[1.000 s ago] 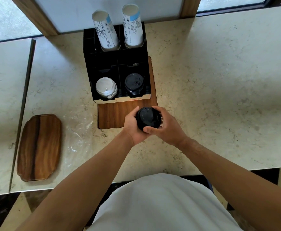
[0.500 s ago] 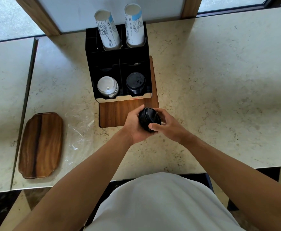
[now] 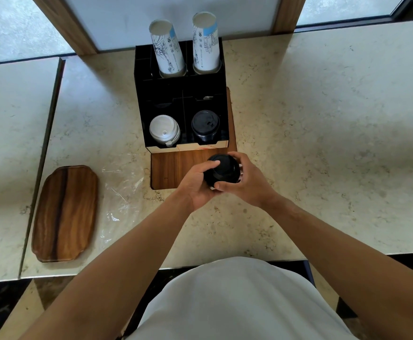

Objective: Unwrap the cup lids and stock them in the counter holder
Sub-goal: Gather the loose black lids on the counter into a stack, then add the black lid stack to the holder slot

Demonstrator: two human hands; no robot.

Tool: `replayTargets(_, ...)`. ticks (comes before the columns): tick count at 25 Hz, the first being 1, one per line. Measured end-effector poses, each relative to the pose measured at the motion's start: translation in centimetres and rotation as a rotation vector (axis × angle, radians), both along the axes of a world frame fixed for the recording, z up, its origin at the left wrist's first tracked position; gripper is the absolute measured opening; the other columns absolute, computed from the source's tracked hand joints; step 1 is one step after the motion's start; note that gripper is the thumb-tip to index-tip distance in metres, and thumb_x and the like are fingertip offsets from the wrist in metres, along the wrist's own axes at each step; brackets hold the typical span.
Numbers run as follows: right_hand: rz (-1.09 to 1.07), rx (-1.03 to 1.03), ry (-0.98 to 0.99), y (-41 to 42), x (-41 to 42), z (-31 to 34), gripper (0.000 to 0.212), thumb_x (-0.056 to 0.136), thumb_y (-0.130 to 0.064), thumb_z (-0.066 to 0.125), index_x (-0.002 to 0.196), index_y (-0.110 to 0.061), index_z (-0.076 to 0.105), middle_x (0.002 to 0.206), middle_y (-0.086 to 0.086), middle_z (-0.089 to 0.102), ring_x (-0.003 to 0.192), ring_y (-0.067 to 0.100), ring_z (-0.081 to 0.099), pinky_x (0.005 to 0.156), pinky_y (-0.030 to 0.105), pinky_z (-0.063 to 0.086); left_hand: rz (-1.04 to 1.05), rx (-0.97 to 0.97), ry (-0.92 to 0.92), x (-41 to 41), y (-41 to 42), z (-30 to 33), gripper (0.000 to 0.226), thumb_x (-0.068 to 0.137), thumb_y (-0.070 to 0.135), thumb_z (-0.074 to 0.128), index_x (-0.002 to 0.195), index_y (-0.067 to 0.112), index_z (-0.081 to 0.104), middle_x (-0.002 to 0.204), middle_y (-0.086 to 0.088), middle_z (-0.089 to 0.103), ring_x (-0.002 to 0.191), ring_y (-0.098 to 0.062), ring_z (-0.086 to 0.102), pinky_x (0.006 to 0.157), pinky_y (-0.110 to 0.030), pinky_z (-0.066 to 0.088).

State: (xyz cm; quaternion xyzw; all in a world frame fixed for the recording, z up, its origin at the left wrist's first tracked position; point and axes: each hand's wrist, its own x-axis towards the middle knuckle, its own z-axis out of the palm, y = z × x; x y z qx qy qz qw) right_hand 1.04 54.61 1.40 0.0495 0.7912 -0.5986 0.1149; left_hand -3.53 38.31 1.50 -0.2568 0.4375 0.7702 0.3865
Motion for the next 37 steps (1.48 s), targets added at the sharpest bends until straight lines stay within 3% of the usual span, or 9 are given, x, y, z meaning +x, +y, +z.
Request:
replayTargets(2,0.001,-0.046,-0.006,-0.2,-1.0,0.5,0.071,0.073,-0.045,0.085,0.132,-0.039,0.045,0.122,-0.020,0.057,0.105,-0.002,0.065,0.073,0.010,0.054,0.025,-0.028,0.014,-1.0,-0.7,0.6,0.040,0.091,0.015,0.069,0.130,0.007,0.063,0.123,-0.022,0.071,0.113,-0.038,0.069,0.089,-0.048,0.060)
replayTargets(6,-0.179,-0.047,-0.109,-0.7,-4.3,1.1,0.039,0.096,-0.037,0.065,0.130,-0.022,0.055,0.122,0.003,0.067,0.103,0.019,0.069,0.066,0.019,0.057,0.052,-0.048,0.074,-2.9,-1.8,1.8,0.038,0.095,0.012,0.067,0.131,0.002,0.059,0.130,-0.023,0.066,0.116,-0.038,0.067,0.096,-0.048,0.058)
replayTargets(13,-0.281,0.140,-0.064,-1.1,-11.1,2.3,0.039,0.095,-0.034,0.067,0.128,-0.013,0.063,0.114,0.003,0.069,0.103,0.023,0.069,0.077,0.034,0.063,0.079,-0.221,0.141,-7.6,-1.8,2.6,0.021,0.100,0.012,0.062,0.119,0.005,0.060,0.119,-0.020,0.069,0.110,-0.033,0.070,0.098,-0.048,0.057)
replayTargets(15,-0.264,0.234,-0.003,-1.3,-12.8,2.8,0.038,0.096,-0.035,0.065,0.128,-0.014,0.065,0.107,-0.003,0.067,0.099,0.017,0.067,0.082,0.033,0.062,0.104,-0.334,0.188,-9.2,-1.8,2.4,0.020,0.098,0.012,0.065,0.116,0.003,0.062,0.111,-0.019,0.071,0.102,-0.030,0.073,0.091,-0.045,0.061)
replayTargets(18,-0.240,0.336,0.048,-1.5,-15.2,3.1,0.036,0.097,-0.030,0.064,0.129,-0.015,0.068,0.100,-0.010,0.062,0.084,0.002,0.059,0.068,0.002,0.048,0.096,-0.551,0.279,-11.3,-2.0,1.4,0.031,0.093,0.019,0.074,0.119,0.005,0.065,0.105,-0.012,0.074,0.090,-0.021,0.077,0.078,-0.034,0.065)
replayTargets(20,-0.216,0.418,0.063,-1.5,-16.3,3.1,0.036,0.097,-0.030,0.064,0.130,-0.015,0.068,0.105,-0.008,0.066,0.087,0.004,0.059,0.062,-0.002,0.039,0.073,-0.688,0.353,-12.1,-2.0,0.8,0.031,0.090,0.025,0.078,0.114,0.009,0.068,0.098,-0.007,0.076,0.079,-0.013,0.077,0.065,-0.024,0.062)
replayTargets(25,-0.125,0.579,0.105,-1.3,-17.6,3.5,0.031,0.100,-0.029,0.061,0.126,-0.013,0.070,0.114,0.003,0.076,0.101,0.015,0.072,0.082,0.014,0.045,0.045,-0.781,0.418,-13.2,-2.0,0.1,0.022,0.088,0.029,0.080,0.100,0.013,0.070,0.085,-0.004,0.076,0.072,-0.010,0.077,0.071,-0.029,0.064)
replayTargets(32,0.069,0.843,0.042,-1.7,-18.8,3.8,0.029,0.106,-0.027,0.048,0.105,-0.009,0.071,0.088,0.004,0.063,0.078,0.022,0.062,0.064,0.026,0.039,-0.084,-0.958,0.481,-13.5,-1.2,-0.4,0.024,0.089,0.039,0.076,0.082,0.017,0.071,0.074,0.001,0.076,0.064,-0.007,0.074,0.075,-0.032,0.064)
replayTargets(37,0.209,0.936,0.031,-2.3,-19.1,4.1,0.026,0.105,-0.021,0.052,0.109,-0.003,0.070,0.096,0.014,0.066,0.085,0.028,0.065,0.071,0.032,0.048,-0.145,-0.995,0.457,-13.8,-1.2,-1.0,0.028,0.089,0.038,0.077,0.081,0.012,0.072,0.068,0.000,0.075,0.058,-0.006,0.073,0.072,-0.034,0.065)
